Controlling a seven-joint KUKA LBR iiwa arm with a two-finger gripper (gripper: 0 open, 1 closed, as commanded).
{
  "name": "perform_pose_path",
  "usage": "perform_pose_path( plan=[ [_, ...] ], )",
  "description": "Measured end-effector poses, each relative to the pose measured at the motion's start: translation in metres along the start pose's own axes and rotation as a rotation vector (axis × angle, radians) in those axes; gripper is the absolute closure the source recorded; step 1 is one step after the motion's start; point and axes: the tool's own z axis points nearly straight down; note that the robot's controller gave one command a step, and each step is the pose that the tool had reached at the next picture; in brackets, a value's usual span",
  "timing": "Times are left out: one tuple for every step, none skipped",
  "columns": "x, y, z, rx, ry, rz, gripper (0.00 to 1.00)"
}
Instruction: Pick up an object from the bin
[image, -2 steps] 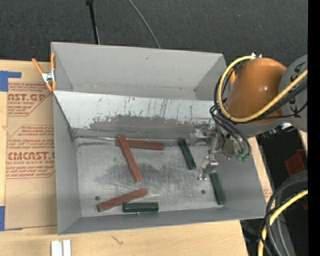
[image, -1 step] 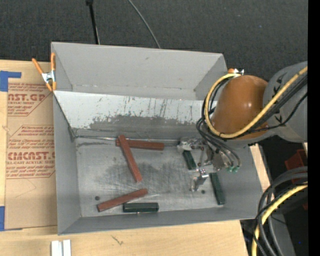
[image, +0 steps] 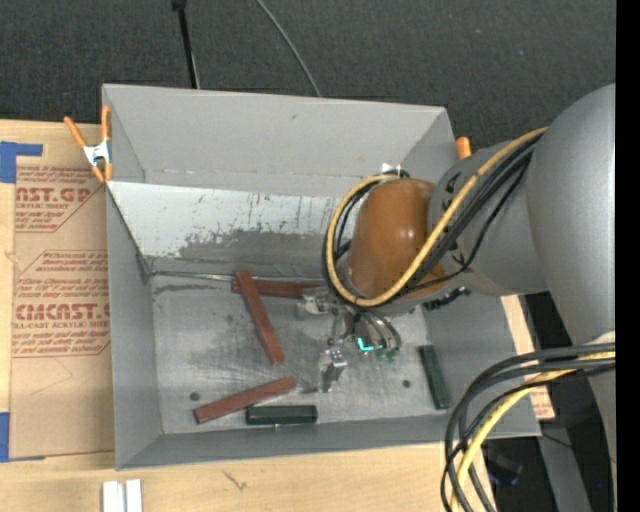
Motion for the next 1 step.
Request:
perform_pose_path(
  plan=[
    [-0.0100,0.0316,0.0306,-0.001,0.004,0.032,0.00]
  ],
)
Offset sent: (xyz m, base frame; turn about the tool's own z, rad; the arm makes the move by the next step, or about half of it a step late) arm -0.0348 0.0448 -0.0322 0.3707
